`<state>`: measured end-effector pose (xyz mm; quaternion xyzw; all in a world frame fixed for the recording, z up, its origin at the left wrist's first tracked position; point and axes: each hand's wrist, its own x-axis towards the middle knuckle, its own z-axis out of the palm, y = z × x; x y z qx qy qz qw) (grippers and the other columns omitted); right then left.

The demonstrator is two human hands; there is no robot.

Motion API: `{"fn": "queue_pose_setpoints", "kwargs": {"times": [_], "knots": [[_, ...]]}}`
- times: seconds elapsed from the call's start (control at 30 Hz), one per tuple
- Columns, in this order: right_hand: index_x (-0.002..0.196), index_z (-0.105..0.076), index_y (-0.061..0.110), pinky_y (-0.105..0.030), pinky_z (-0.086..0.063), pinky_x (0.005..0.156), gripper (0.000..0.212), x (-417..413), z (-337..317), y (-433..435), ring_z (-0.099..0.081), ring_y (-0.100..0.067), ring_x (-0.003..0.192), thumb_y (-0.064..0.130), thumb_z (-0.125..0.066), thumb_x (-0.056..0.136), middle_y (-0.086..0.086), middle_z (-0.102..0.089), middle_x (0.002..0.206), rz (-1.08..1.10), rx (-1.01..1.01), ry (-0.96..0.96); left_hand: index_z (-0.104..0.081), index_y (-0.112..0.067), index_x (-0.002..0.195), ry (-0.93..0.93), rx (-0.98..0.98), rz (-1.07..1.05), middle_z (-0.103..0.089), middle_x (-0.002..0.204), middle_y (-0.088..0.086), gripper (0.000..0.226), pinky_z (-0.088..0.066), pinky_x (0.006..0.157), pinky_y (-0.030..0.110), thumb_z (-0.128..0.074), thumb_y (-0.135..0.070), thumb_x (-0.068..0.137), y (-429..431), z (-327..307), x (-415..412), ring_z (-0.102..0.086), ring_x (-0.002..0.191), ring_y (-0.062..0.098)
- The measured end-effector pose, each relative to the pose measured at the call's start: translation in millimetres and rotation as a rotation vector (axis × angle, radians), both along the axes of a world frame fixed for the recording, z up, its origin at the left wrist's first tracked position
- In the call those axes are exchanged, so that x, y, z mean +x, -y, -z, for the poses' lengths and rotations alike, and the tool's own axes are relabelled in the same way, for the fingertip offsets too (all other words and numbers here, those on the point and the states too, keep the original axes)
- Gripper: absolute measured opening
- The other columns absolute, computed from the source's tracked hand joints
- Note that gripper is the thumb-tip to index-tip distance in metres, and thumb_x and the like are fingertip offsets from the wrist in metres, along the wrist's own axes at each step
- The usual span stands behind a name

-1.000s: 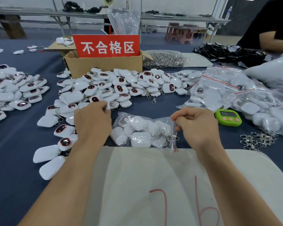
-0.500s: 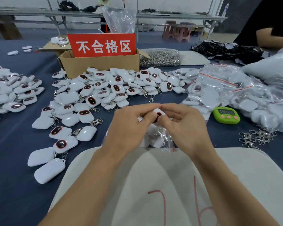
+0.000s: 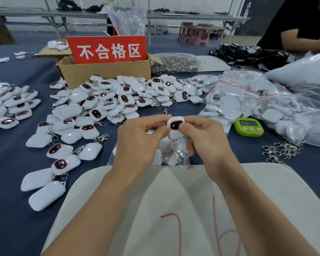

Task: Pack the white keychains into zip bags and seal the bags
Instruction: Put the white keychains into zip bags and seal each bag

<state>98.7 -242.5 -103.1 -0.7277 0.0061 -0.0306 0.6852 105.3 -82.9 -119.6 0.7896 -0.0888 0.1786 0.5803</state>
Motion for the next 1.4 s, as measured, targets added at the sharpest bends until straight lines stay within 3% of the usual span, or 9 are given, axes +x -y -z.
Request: {"fn": "queue_pose_setpoints", "kwargs": {"times": [0.07, 0.2, 0.4, 0.47, 0.67, 0.9, 1.1, 1.23, 1.4], "knots": [[0.087, -0.081, 0.030, -0.027, -0.037, 0.046, 0.022, 0.2, 1.6, -2.3, -0.036, -0.018, 0.050, 0.015, -0.068, 0.097, -0.017, -0.067, 0.074, -0.012, -0.007, 0.002, -0.081, -0.032, 0.105, -0.009, -0.012, 0.008, -0.077, 0.087, -0.024, 0.026, -0.052, 0.075, 0.011, -0.080, -0.014, 0.087, -0.7, 0.1, 0.7, -0.072, 0.087, -0.005], [0.081, -0.081, 0.035, -0.031, -0.036, 0.054, 0.024, 1.0, 2.8, -2.3, -0.036, -0.019, 0.053, 0.019, -0.070, 0.095, -0.007, -0.052, 0.063, 0.017, -0.059, -0.005, -0.081, -0.032, 0.102, -0.033, -0.031, 0.034, -0.077, 0.084, -0.024, 0.024, -0.049, 0.072, 0.006, -0.080, -0.013, 0.086, -1.0, -0.7, 0.3, -0.071, 0.081, -0.007], [0.078, -0.081, 0.042, -0.028, -0.037, 0.059, 0.024, -0.5, 2.4, -3.5, -0.040, -0.004, 0.048, 0.025, -0.073, 0.093, 0.016, -0.050, 0.050, 0.041, -0.070, 0.046, -0.082, -0.032, 0.101, -0.048, -0.085, 0.034, -0.078, 0.085, -0.018, 0.021, -0.061, 0.074, 0.029, -0.080, -0.017, 0.087, -1.1, -4.8, -0.9, -0.072, 0.083, -0.001], [0.080, -0.081, 0.039, -0.025, -0.037, 0.058, 0.023, 0.0, 2.1, -3.4, -0.043, -0.003, 0.047, 0.023, -0.071, 0.094, 0.017, -0.052, 0.049, 0.026, -0.071, 0.061, -0.082, -0.032, 0.101, -0.066, -0.113, 0.030, -0.078, 0.083, -0.016, 0.021, -0.060, 0.074, 0.025, -0.079, -0.017, 0.087, -0.2, -4.4, -0.3, -0.073, 0.081, 0.001], [0.081, -0.080, 0.038, -0.010, -0.041, 0.050, 0.036, -2.3, 0.9, -2.9, -0.054, 0.002, 0.048, 0.010, -0.064, 0.097, 0.015, -0.069, 0.064, -0.059, -0.064, 0.065, -0.080, -0.034, 0.101, -0.090, -0.060, -0.005, -0.077, 0.075, -0.015, 0.021, -0.051, 0.066, 0.013, -0.075, -0.017, 0.089, 3.3, -3.3, -1.3, -0.072, 0.075, 0.001], [0.096, -0.079, 0.034, -0.010, -0.042, 0.046, 0.034, -5.3, 1.4, -3.7, -0.059, 0.002, 0.047, 0.004, -0.063, 0.091, 0.003, -0.080, 0.084, -0.121, -0.122, 0.025, -0.080, -0.037, 0.082, -0.120, -0.054, -0.046, -0.075, 0.069, -0.012, 0.022, -0.054, 0.061, 0.026, -0.076, -0.015, 0.087, 3.0, -4.0, 0.3, -0.068, 0.064, 0.002], [0.097, -0.079, 0.036, -0.047, -0.063, 0.068, 0.030, -3.6, 4.7, -4.8, -0.077, -0.022, 0.081, 0.010, -0.075, 0.082, 0.003, -0.080, 0.085, -0.017, -0.121, 0.014, -0.077, -0.040, 0.085, -0.103, -0.082, -0.010, -0.076, 0.074, -0.018, 0.028, -0.049, 0.065, 0.008, -0.076, -0.012, 0.087, 4.8, -8.4, -2.3, -0.072, 0.072, -0.003], [0.092, -0.081, 0.034, -0.050, -0.063, 0.086, 0.032, -2.3, 6.2, -6.1, -0.079, -0.021, 0.083, 0.004, -0.078, 0.079, 0.001, -0.080, 0.081, 0.046, -0.035, 0.042, -0.077, -0.041, 0.087, -0.065, -0.117, 0.001, -0.076, 0.075, -0.020, 0.028, -0.047, 0.064, 0.004, -0.078, -0.013, 0.086, 8.3, -10.5, -4.7, -0.072, 0.072, -0.005], [0.092, -0.082, 0.031, -0.048, -0.062, 0.087, 0.031, -2.4, 6.6, -7.3, -0.079, -0.021, 0.082, 0.004, -0.077, 0.077, -0.001, -0.080, 0.080, 0.069, -0.013, 0.083, -0.076, -0.046, 0.082, -0.040, -0.121, 0.006, -0.076, 0.075, -0.020, 0.027, -0.048, 0.065, 0.005, -0.080, -0.019, 0.085, 9.9, -11.9, -6.1, -0.072, 0.074, -0.003]]}}
